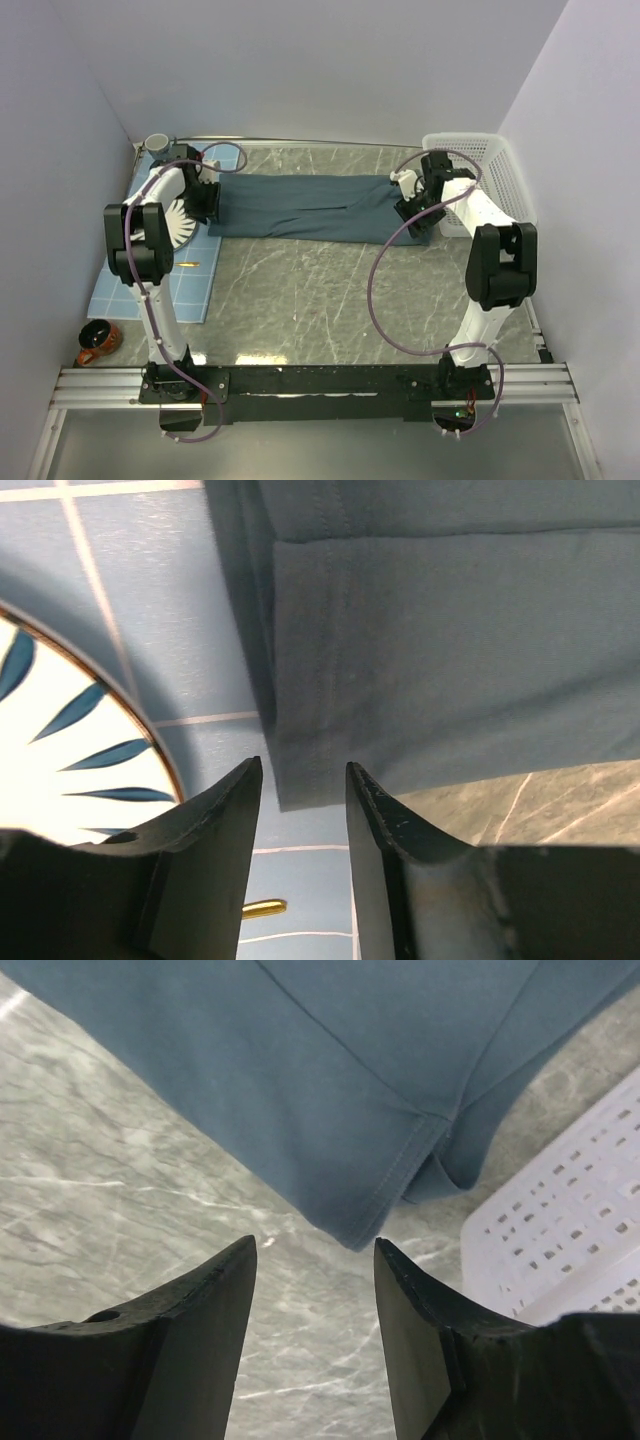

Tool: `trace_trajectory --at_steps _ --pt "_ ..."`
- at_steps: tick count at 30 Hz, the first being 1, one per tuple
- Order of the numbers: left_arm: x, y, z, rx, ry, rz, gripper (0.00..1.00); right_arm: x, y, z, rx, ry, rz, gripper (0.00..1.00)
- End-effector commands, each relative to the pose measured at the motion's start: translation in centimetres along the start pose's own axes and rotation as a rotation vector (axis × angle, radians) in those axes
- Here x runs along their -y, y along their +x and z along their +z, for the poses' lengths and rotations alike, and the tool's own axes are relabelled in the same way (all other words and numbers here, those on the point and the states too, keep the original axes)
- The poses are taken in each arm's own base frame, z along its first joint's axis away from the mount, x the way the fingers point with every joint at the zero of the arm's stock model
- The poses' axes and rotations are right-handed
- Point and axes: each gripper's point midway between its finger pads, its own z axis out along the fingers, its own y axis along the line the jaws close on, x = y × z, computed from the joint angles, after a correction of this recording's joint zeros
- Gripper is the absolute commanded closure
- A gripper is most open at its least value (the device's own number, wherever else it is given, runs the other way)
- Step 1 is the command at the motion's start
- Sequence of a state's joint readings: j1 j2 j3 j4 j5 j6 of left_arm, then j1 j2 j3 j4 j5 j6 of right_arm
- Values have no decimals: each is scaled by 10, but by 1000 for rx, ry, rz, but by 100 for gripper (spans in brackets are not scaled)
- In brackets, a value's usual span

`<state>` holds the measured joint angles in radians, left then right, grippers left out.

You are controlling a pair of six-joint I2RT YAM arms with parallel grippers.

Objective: Roll the t-shirts
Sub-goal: Fold the T-shirt at the center of the board.

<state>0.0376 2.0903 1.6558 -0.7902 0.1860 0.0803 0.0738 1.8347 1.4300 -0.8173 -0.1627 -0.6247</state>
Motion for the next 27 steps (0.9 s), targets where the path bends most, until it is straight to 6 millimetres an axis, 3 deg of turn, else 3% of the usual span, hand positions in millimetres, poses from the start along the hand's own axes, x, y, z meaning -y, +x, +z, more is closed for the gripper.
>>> trace_trajectory --at_steps 1,4,13,17,19,24,25,27 --pt "8 -1 2 -1 3 -7 57 12 8 3 -48 51 -14 41" --pt "10 0 7 -7 2 2 63 15 16 11 -91 64 -19 41" --pt "8 8 8 -24 -13 20 98 19 25 32 -169 70 -64 42" --pt "9 13 8 -30 -15 23 99 16 34 41 -216 40 -62 51" --pt "9 13 5 -23 -18 31 99 19 38 41 -241 60 -64 60" --pt "2 15 -1 -10 -60 34 99 18 50 39 -259 77 -101 71" --pt "1 14 -4 -2 -67 32 98 20 52 39 -262 84 -114 74" --pt "-1 14 -6 2 -87 22 84 19 58 40 -281 87 -128 77"
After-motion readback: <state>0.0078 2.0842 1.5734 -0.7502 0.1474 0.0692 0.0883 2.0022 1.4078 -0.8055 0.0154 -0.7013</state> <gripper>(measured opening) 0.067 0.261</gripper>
